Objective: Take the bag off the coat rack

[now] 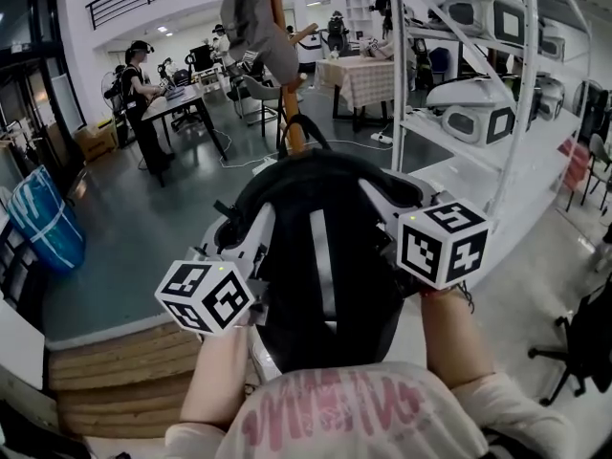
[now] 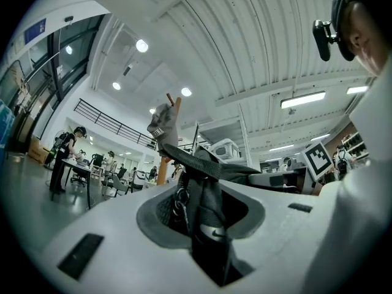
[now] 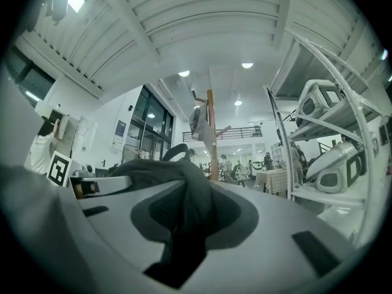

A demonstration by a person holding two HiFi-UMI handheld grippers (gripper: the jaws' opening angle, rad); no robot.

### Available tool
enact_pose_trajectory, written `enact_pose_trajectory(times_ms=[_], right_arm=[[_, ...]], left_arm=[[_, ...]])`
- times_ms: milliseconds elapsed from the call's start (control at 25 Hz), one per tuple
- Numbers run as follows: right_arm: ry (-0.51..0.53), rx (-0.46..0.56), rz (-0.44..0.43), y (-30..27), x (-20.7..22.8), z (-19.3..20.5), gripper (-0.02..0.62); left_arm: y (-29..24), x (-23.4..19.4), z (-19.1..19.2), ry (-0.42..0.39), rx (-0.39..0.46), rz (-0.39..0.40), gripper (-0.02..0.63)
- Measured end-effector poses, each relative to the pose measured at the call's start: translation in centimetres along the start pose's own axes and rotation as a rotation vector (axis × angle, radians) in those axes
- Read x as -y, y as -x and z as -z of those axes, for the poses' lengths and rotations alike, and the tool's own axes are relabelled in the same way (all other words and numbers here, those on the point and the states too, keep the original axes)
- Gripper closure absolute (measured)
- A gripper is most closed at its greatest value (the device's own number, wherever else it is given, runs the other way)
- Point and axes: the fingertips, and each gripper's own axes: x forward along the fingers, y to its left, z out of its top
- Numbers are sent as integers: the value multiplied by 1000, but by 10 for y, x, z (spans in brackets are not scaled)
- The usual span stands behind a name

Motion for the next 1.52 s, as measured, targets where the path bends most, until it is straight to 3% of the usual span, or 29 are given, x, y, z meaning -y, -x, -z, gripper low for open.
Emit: enact_pose_trajectory(times_ms=[440, 840, 1520], right_arm=[[-83, -41, 19, 16, -24, 34, 495], [-96, -176, 46, 9, -41, 88, 503], [-130, -287, 76, 14, -46, 150, 508]], left_arm=[[31, 5, 23, 26, -46, 17, 508], [49, 3, 71, 109, -107, 19, 509], [67, 9, 123, 132, -186, -21, 514]])
